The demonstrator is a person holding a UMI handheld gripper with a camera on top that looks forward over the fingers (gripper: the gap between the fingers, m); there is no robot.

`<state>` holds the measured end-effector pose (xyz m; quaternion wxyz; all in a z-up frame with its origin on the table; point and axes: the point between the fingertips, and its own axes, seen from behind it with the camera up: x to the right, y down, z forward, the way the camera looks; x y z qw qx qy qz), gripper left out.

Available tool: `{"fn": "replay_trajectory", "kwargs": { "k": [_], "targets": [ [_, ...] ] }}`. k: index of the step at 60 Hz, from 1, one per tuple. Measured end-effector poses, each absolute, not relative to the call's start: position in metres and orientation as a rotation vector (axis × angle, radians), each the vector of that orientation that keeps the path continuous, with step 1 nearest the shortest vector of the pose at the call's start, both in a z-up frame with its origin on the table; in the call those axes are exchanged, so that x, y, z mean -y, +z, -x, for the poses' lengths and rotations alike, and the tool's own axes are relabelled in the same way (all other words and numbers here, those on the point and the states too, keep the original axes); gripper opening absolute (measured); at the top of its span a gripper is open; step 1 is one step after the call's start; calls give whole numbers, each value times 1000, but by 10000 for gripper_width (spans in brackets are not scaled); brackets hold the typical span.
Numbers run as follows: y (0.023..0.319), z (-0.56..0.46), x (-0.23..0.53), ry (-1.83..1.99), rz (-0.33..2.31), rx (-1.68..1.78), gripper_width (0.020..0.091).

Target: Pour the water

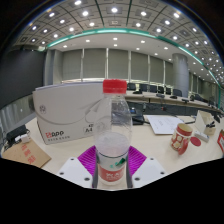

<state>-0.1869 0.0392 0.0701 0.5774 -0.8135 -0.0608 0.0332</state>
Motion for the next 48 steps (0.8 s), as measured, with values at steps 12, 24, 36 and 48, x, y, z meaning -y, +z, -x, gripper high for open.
{"fn": "replay_trajectory", "kwargs": {
  "k": [12,24,36,48],
  "targets": [
    [107,188,-42,191,1878,93,342],
    [190,170,-77,565,1782,-203,342],
    [248,116,-127,1091,1580,-674,340],
    [239,70,-160,1519,1361,-1116,341]
  ]
}}
